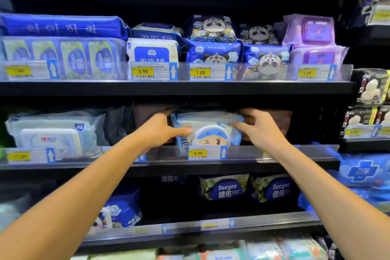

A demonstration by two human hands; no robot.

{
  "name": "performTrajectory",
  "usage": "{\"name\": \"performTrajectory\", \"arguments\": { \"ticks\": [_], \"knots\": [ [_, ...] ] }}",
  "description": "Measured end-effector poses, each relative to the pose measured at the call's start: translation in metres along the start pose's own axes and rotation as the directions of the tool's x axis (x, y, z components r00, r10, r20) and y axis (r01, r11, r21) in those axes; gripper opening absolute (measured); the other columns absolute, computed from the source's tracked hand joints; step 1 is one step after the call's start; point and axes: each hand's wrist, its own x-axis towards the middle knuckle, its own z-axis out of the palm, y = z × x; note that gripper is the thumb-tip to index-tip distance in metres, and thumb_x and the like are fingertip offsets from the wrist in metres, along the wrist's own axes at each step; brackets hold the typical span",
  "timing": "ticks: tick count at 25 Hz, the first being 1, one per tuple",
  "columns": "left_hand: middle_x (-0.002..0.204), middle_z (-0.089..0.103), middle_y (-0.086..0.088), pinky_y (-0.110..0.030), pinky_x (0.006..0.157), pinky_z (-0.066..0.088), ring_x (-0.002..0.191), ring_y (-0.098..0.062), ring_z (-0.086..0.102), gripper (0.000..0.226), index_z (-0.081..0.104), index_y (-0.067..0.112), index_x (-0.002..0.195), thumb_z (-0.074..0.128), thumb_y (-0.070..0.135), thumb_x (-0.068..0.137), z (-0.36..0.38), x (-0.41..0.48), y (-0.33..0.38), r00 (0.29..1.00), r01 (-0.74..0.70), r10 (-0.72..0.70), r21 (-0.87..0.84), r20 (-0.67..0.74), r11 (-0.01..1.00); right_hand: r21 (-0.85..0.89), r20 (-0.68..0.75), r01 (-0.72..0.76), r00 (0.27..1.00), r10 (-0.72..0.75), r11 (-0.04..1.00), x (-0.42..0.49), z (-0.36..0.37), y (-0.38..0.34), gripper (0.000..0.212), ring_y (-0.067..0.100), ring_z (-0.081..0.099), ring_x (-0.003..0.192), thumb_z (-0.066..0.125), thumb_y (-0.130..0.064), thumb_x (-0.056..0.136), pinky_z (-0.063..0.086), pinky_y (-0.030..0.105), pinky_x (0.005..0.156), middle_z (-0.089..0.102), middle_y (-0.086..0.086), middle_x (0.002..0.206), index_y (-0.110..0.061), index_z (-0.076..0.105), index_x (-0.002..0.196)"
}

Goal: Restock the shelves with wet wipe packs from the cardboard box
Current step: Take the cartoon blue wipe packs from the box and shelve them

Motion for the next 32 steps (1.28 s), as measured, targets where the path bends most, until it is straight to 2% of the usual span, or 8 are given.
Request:
{"name": "performTrajectory", "arguments": {
  "ticks": [5,8,11,15,22,25,28,32],
  "knots": [
    [0.121,0.072,-0.005,-0.038,0.101,0.05,0.114,-0.021,0.065,0.085,0.069,0.011,0.117,0.098,0.046,0.045,-0.007,0.023,-0.003,0.91,0.372,-0.307,-0.222,0.278,0.901,0.025,0.065,-0.151,0.987,0.149,0.988,0.007,-0.004,-0.004,0.02,0.005,0.062,0.085,0.074,-0.014,0.091,0.047,0.017,0.067,0.066,-0.009,0.097,-0.019,0.06,0.103],
    [0.108,0.077,-0.002,-0.034,0.099,0.051,0.108,-0.018,0.069,0.05,0.071,0.011,0.114,0.087,0.028,0.069,0.005,0.025,0.01,0.892,0.359,-0.248,-0.258,0.377,0.897,0.005,0.207,-0.253,0.947,0.247,0.967,0.011,-0.01,-0.002,0.023,0.011,0.065,0.088,0.072,-0.008,0.085,0.059,0.033,0.076,0.069,0.001,0.098,-0.021,0.056,0.094],
    [0.106,0.077,-0.005,-0.04,0.102,0.051,0.106,-0.021,0.071,0.057,0.071,0.009,0.114,0.087,0.028,0.063,0.019,0.026,0.016,0.905,0.339,-0.22,-0.302,0.365,0.891,-0.068,0.293,-0.278,0.913,0.286,0.958,0.016,-0.014,-0.004,0.026,0.019,0.061,0.075,0.072,-0.018,0.08,0.05,0.032,0.06,0.071,0.01,0.091,-0.006,0.064,0.102],
    [0.105,0.077,-0.008,-0.041,0.101,0.052,0.104,-0.023,0.072,0.062,0.071,0.009,0.115,0.088,0.026,0.058,0.02,0.026,0.017,0.908,0.338,-0.206,-0.346,0.365,0.875,-0.059,0.322,-0.321,0.89,0.322,0.945,0.021,-0.016,0.001,0.045,0.028,0.069,0.086,0.072,-0.03,0.071,0.053,0.044,0.069,0.075,0.023,0.106,-0.001,0.066,0.106],
    [0.105,0.077,-0.007,-0.043,0.103,0.051,0.105,-0.023,0.071,0.07,0.071,0.007,0.112,0.091,0.032,0.049,0.031,0.024,0.025,0.924,0.305,-0.192,-0.336,0.33,0.891,-0.09,0.252,-0.222,0.938,0.238,0.971,0.015,-0.021,0.004,0.035,0.016,0.069,0.084,0.074,-0.015,0.085,0.058,0.029,0.064,0.072,0.002,0.1,-0.016,0.059,0.117],
    [0.129,0.065,-0.001,-0.038,0.104,0.049,0.117,-0.021,0.062,0.087,0.056,0.017,0.135,0.092,0.041,0.059,0.03,0.02,0.028,0.991,0.083,-0.07,-0.114,0.116,0.99,-0.177,0.222,-0.094,0.966,0.133,0.98,0.003,-0.025,0.0,0.059,0.008,0.062,0.073,0.071,-0.009,0.087,0.05,0.016,0.054,0.064,-0.009,0.094,-0.022,0.049,0.14],
    [0.131,0.062,0.0,-0.037,0.094,0.053,0.116,-0.023,0.06,0.068,0.051,0.03,0.137,0.079,0.05,0.078,0.03,0.006,0.031,0.982,-0.163,0.183,0.265,-0.053,0.95,-0.469,0.161,0.041,0.986,0.039,0.882,-0.006,-0.036,-0.003,0.066,0.027,0.067,0.103,0.071,-0.018,0.085,0.058,0.037,0.083,0.067,0.004,0.126,-0.027,0.048,0.145],
    [0.128,0.058,-0.003,-0.045,0.085,0.052,0.114,-0.033,0.057,0.052,0.05,0.041,0.135,0.066,0.056,0.087,0.024,-0.019,0.033,0.97,-0.089,0.21,0.624,-0.122,0.776,-0.704,0.126,0.221,0.974,-0.187,0.674,-0.036,-0.049,-0.016,0.052,0.032,0.058,0.113,0.069,-0.027,0.089,0.053,0.043,0.078,0.055,0.006,0.13,-0.028,0.051,0.138]
  ]
}}
